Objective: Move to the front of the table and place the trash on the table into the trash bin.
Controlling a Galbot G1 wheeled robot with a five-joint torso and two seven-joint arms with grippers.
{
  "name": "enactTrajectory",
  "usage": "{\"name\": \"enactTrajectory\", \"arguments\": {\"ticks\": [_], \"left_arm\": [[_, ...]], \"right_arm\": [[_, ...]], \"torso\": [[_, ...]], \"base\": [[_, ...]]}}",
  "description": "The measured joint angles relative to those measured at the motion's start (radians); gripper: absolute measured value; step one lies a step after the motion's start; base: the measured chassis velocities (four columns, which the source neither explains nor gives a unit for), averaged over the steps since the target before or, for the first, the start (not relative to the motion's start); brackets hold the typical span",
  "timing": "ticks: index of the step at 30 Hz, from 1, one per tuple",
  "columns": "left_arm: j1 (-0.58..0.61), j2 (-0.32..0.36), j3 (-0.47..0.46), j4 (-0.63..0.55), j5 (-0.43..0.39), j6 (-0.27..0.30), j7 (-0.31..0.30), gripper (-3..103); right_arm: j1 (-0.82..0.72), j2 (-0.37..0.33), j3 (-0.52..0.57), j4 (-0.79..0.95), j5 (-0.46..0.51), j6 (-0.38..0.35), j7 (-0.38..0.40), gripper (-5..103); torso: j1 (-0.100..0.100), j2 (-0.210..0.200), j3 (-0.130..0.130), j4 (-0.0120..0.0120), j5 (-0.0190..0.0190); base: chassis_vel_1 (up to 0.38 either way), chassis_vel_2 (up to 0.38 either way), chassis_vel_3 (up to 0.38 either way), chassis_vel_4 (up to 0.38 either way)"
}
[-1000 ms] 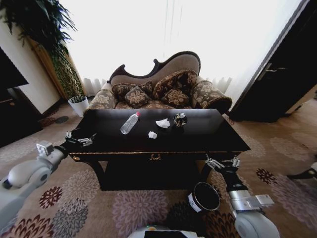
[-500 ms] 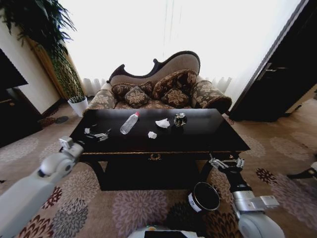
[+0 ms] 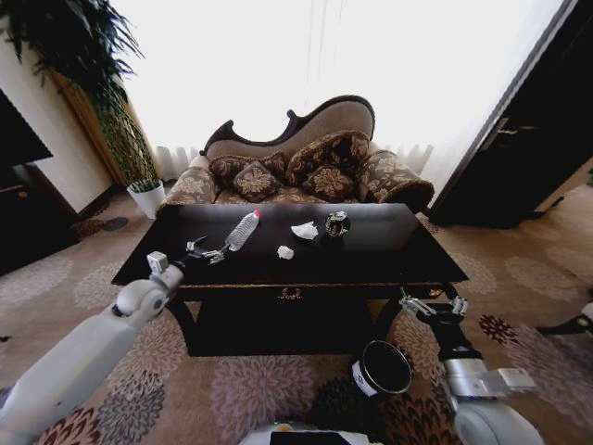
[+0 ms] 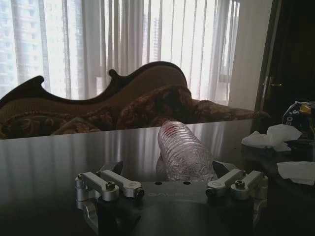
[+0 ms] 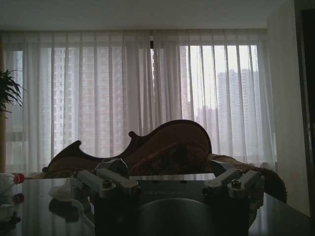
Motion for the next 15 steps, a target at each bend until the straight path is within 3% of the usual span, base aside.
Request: {"name": "enactTrajectory", "arguments": {"ticks": [15], "left_arm": [[-0.103, -0.055, 0.098, 0.085, 0.02, -0.02, 0.013, 99]], "right_arm": [[-0.003, 0.004, 0.015, 0.01, 0.015, -0.011, 0.002, 100]], "torso": [[0.0, 0.0, 0.0, 0.0, 0.0001]], "base": [[0.0, 0.0, 0.0, 0.0]]}}
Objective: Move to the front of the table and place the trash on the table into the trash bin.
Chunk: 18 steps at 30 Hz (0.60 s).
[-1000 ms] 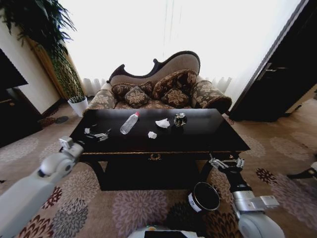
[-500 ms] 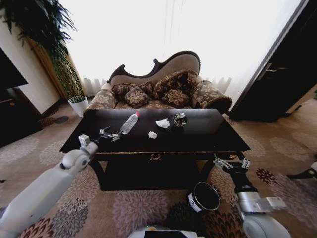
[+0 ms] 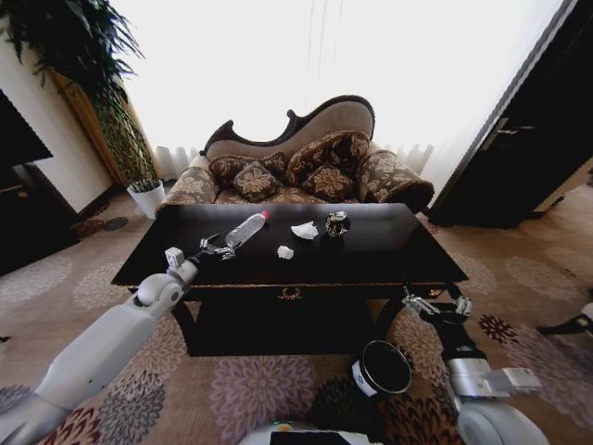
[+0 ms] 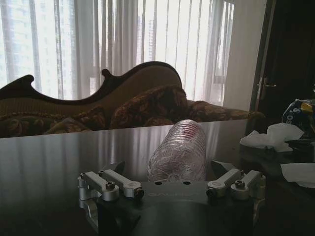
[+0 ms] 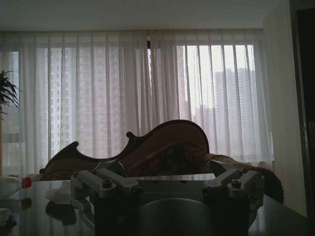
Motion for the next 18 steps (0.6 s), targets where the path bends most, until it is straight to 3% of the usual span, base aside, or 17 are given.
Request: {"name": "enactTrajectory", "arguments": {"ticks": [13, 18], "left_arm": [[-0.106, -0.045, 0.091, 0.076, -0.001, -0.006, 0.007, 99], [-0.116, -0.056, 0.101, 0.084, 0.005, -0.007, 0.007, 92]], "right_arm": [[-0.002, -0.001, 0.018, -0.002, 0.02, -0.003, 0.0, 100], [0.0, -0.001, 0.019, -0.005, 0.024, -0.003, -0.001, 100]], "torso": [[0.0, 0.0, 0.0, -0.0001, -0.0001], [0.0, 0.0, 0.0, -0.0001, -0.0001]], "base": [[0.0, 0.0, 0.0, 0.0], [0.0, 0.0, 0.0, 0.0]]}}
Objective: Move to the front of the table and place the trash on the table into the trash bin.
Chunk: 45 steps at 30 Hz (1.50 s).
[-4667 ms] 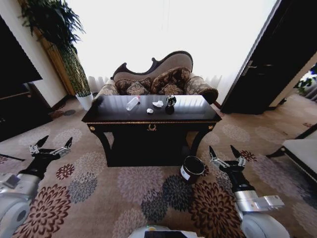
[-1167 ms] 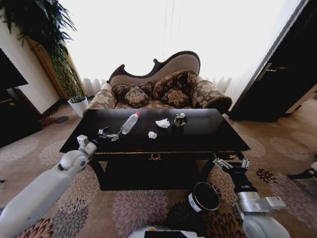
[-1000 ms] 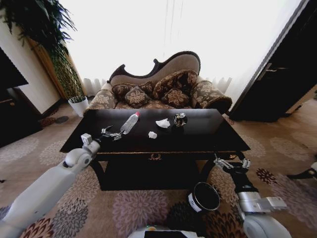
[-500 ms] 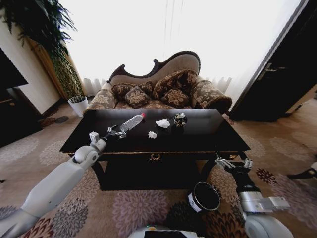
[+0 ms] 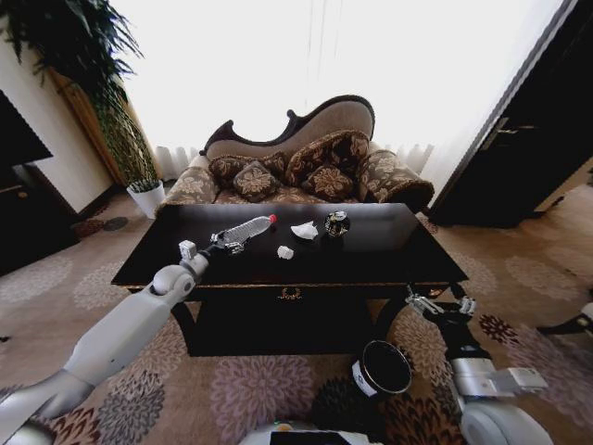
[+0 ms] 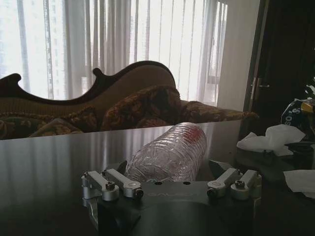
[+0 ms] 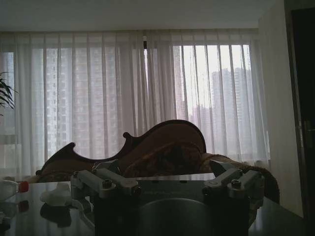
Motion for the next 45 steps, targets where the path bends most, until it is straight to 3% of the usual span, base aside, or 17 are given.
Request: {"name": "enactTrajectory", "arguments": {"ticks": [4, 7, 10, 18, 29, 39, 43, 45], "left_arm": [[0.009, 0.002, -0.002, -0.003, 0.007, -0.001, -0.001, 76], [0.016, 0.005, -0.008, -0.007, 0.007, -0.001, -0.001, 70], [0.038, 0.014, -0.023, -0.023, 0.011, -0.002, -0.004, 55], [0.088, 0.043, -0.051, -0.076, 0.019, 0.001, -0.01, 39], [0.245, 0.103, -0.148, -0.259, 0.018, 0.042, -0.031, 36], [0.476, 0.186, -0.373, -0.516, -0.02, 0.074, -0.042, 36], [0.587, 0.205, -0.444, -0.634, -0.042, 0.094, -0.057, 36], [0.598, 0.205, -0.445, -0.651, -0.044, 0.098, -0.061, 36]], "right_arm": [[0.004, 0.001, -0.007, 0.0, 0.0, 0.001, 0.0, 100], [0.006, 0.0, -0.009, -0.001, 0.0, 0.001, -0.001, 100], [0.007, 0.002, -0.015, -0.002, 0.0, 0.002, -0.001, 100], [0.007, 0.003, -0.018, -0.002, -0.002, 0.005, -0.002, 100], [0.003, 0.005, -0.019, -0.002, -0.009, 0.017, -0.001, 100], [0.006, 0.016, -0.047, 0.002, -0.089, 0.043, 0.001, 100], [0.013, 0.027, -0.066, -0.018, -0.249, 0.083, 0.013, 100], [0.015, 0.03, -0.069, -0.021, -0.278, 0.09, 0.016, 100]], "torso": [[0.0, 0.0, 0.0, 0.0, -0.0001], [0.0, 0.0, 0.0, 0.0, 0.0], [0.0, 0.0, 0.0, 0.0, 0.0], [0.0, 0.0, 0.0, 0.0, 0.0], [0.0, 0.0, 0.0, 0.0001, 0.0], [0.0, 0.0, 0.0, 0.0002, 0.0], [0.0, 0.0, 0.0, 0.0002, 0.0], [0.0, 0.0, 0.0, 0.0001, 0.0]], "base": [[0.0, 0.0, 0.0, 0.0], [0.0, 0.0, 0.0, 0.0], [0.0, 0.0, 0.0, 0.0], [0.0, 0.0, 0.0, 0.0], [0.0, 0.0, 0.0, 0.0], [0.0, 0.0, 0.0, 0.0], [0.0, 0.0, 0.0, 0.0], [0.0, 0.0, 0.0, 0.0]]}}
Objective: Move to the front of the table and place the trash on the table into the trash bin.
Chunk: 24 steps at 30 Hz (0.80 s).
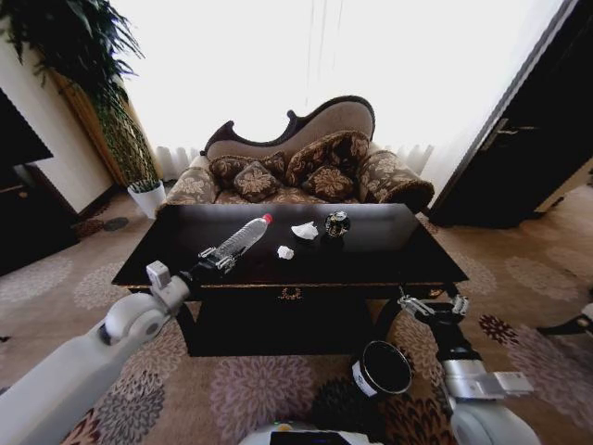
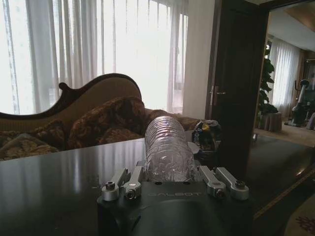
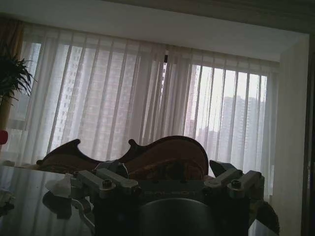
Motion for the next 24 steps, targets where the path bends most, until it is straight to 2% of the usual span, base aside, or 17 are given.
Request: {"name": "enactTrajectory", "arguments": {"ticks": [3, 6, 7, 11, 13, 15, 18, 21, 22, 24], "left_arm": [[0.021, -0.003, 0.003, -0.046, -0.009, 0.011, -0.011, 36], [0.024, 0.001, 0.021, -0.11, -0.037, 0.028, -0.023, 36], [0.024, 0.001, 0.021, -0.11, -0.037, 0.028, -0.023, 36], [-0.001, 0.014, 0.063, -0.182, -0.099, 0.05, -0.046, 36], [-0.004, 0.015, 0.072, -0.189, -0.104, 0.052, -0.048, 36], [-0.013, 0.016, 0.114, -0.216, -0.121, 0.062, -0.058, 36], [-0.021, 0.016, 0.138, -0.227, -0.131, 0.067, -0.065, 36], [-0.034, 0.018, 0.171, -0.249, -0.164, 0.077, -0.075, 36], [-0.034, 0.018, 0.171, -0.249, -0.164, 0.077, -0.075, 36], [-0.033, 0.024, 0.187, -0.273, -0.191, 0.084, -0.079, 36]], "right_arm": [[0.001, 0.007, -0.004, -0.002, -0.058, 0.016, 0.006, 100], [0.007, 0.013, 0.011, -0.008, -0.17, 0.065, 0.016, 100], [0.007, 0.013, 0.011, -0.008, -0.17, 0.065, 0.016, 100], [0.021, 0.024, 0.042, -0.02, -0.367, 0.154, 0.036, 100], [0.023, 0.026, 0.044, -0.02, -0.398, 0.164, 0.04, 100], [0.043, 0.041, 0.045, -0.024, -0.595, 0.226, 0.064, 100], [0.055, 0.048, 0.037, -0.027, -0.689, 0.258, 0.078, 100], [0.085, 0.058, 0.015, -0.038, -0.889, 0.329, 0.105, 100], [0.085, 0.058, 0.015, -0.038, -0.889, 0.329, 0.105, 100], [0.109, 0.064, -0.003, -0.047, -1.004, 0.363, 0.123, 100]], "torso": [[0.0, 0.0, 0.0, -0.0001, -0.0001], [0.0, 0.0, 0.0, -0.0001, -0.0001], [0.0, 0.0, 0.0, -0.0001, -0.0001], [0.0, 0.0, 0.0, -0.0002, 0.0001], [0.0, 0.0, 0.0, -0.0002, 0.0001], [0.0, 0.0, 0.0, -0.0002, 0.0], [0.0, 0.0, 0.0, -0.0002, -0.0001], [0.0, 0.0, 0.0, -0.0001, 0.0], [0.0, 0.0, 0.0, -0.0001, 0.0], [0.0, 0.0, 0.0, -0.0002, 0.0]], "base": [[0.0, 0.0, 0.0, 0.0], [0.0, 0.0, 0.0, 0.0], [0.0, 0.0, 0.0, 0.0], [0.0, 0.0, 0.0, 0.0], [0.0, 0.0, 0.0, 0.0], [0.0, 0.0, 0.0, 0.0], [0.0, 0.0, 0.0, 0.0], [0.0, 0.0, 0.0, 0.0], [0.0, 0.0, 0.0, 0.0], [0.0, 0.0, 0.0, 0.0]]}}
